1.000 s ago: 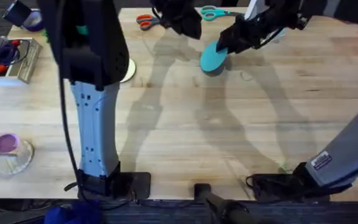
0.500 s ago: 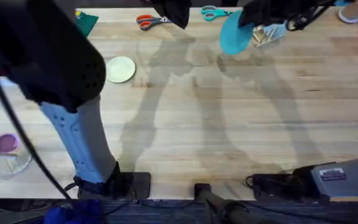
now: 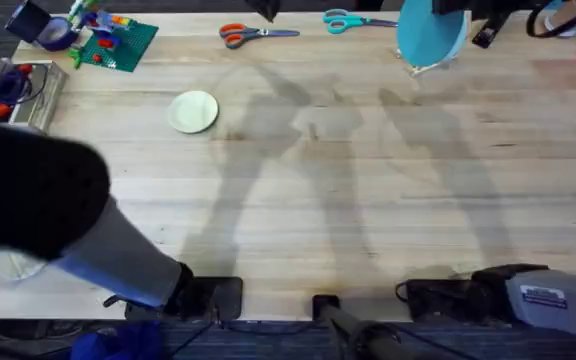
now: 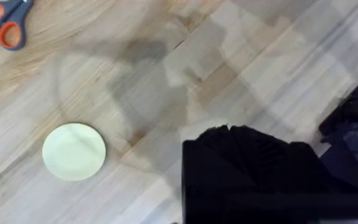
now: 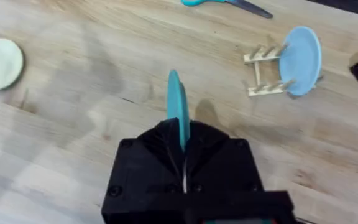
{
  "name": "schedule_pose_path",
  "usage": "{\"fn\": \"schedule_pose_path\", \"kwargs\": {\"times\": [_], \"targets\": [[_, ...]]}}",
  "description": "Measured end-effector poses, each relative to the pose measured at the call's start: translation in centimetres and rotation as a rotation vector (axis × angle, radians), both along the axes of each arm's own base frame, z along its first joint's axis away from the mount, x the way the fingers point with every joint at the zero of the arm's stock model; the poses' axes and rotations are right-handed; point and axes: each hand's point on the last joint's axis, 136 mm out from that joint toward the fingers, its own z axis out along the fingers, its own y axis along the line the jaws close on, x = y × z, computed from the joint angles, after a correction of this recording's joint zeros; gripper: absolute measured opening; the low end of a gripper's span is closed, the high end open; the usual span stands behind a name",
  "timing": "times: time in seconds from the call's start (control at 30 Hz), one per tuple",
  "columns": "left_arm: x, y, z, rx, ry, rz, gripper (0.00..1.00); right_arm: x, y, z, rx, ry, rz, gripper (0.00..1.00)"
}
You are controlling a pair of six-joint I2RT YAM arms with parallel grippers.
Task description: Pick up the plates from the table one by one and place each into a slot on the dish rack.
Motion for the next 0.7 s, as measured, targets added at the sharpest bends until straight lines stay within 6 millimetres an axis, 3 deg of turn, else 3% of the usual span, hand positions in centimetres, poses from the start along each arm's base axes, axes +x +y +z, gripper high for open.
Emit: {"fn": "schedule_pose_path", "kwargs": {"times": [0.13, 0.17, 0.47, 0.6, 0.7], "targets": [[-2.2, 0.8, 2.0, 0.011, -0.041, 0.005, 0.041, -0.1, -0.3, -0.1, -0.022, 0.003, 0.001, 0.029], [-3.0, 1.5, 3.3, 0.021, -0.091, 0.022, 0.041, -0.1, -0.6, -0.2, -0.04, 0.0, -0.005, 0.029], [-6.4, 3.4, 7.4, 0.024, -0.225, 0.106, 0.042, 0.3, -2.5, -0.3, -0.156, -0.021, -0.034, 0.029], [-8.0, 3.9, 7.0, 0.028, -0.215, 0.121, 0.042, 0.4, -3.2, -0.2, -0.17, -0.023, -0.046, 0.029], [-9.0, 4.2, 5.3, 0.041, -0.173, 0.124, 0.042, 0.5, -3.8, -0.2, -0.177, -0.024, -0.06, 0.029]]}}
